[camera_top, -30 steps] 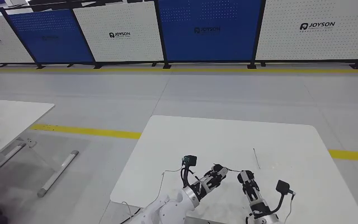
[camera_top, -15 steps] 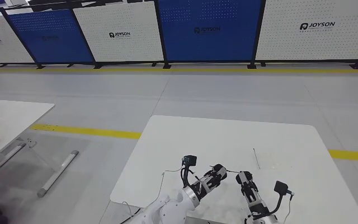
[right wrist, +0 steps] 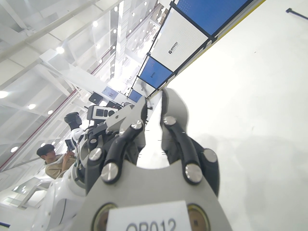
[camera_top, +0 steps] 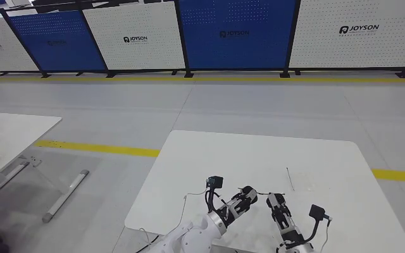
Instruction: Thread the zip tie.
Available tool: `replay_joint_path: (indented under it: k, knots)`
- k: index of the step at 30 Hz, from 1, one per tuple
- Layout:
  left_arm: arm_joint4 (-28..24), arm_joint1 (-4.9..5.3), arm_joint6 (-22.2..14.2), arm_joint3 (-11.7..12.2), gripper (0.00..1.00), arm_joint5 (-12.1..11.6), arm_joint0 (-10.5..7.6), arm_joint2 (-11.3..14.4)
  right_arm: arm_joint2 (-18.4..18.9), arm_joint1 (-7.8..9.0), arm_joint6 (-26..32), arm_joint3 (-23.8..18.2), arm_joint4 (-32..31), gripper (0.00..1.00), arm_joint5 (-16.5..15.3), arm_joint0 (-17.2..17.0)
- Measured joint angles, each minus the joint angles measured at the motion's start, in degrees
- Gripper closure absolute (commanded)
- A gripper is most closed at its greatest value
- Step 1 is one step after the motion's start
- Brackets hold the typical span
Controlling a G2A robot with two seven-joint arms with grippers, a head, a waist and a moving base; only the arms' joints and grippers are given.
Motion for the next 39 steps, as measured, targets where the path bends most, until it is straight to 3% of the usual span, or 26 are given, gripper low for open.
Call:
replay_joint_path:
  k: [7, 18, 25, 29, 33, 36, 39]
  knots:
    - [-0.7, -0.11, 1.0, 0.2, 1.00, 0.4, 0.19, -0.2, 0.1, 0.02, -0.8, -0.1, 0.4, 0.00, -0.3, -0.3]
    - [-11.6, -0.63, 5.2, -2.5, 1.00, 2.3, 1.75, -3.1, 0.5, 0.25, -4.4, -0.7, -4.8, 0.00, -0.7, -2.1]
    - [-11.6, -0.60, 4.9, -2.7, 1.00, 2.5, 1.82, -3.1, 0.5, 0.26, -4.5, -0.7, -5.0, 0.00, -0.5, -2.0]
    - [-12.7, -0.67, 5.0, -2.9, 1.00, 2.2, 1.94, -3.2, -0.1, 0.29, -7.4, -0.3, -12.9, 0.00, 2.1, -1.4]
    - [-17.2, -0.62, 2.4, -4.4, 1.00, 1.0, 2.85, -3.9, -0.3, 0.51, -8.3, 0.0, -21.3, 0.00, 3.8, -1.2]
    - [-19.1, -0.45, -0.1, -5.1, 1.00, 1.3, 2.90, -4.7, -0.4, 0.66, -8.2, -0.3, -25.6, 0.00, 5.2, -1.2]
    - [-19.1, -0.43, -0.2, -5.2, 1.00, 1.5, 2.84, -4.8, -0.5, 0.64, -9.6, -0.6, -27.1, 0.00, 6.3, -1.3]
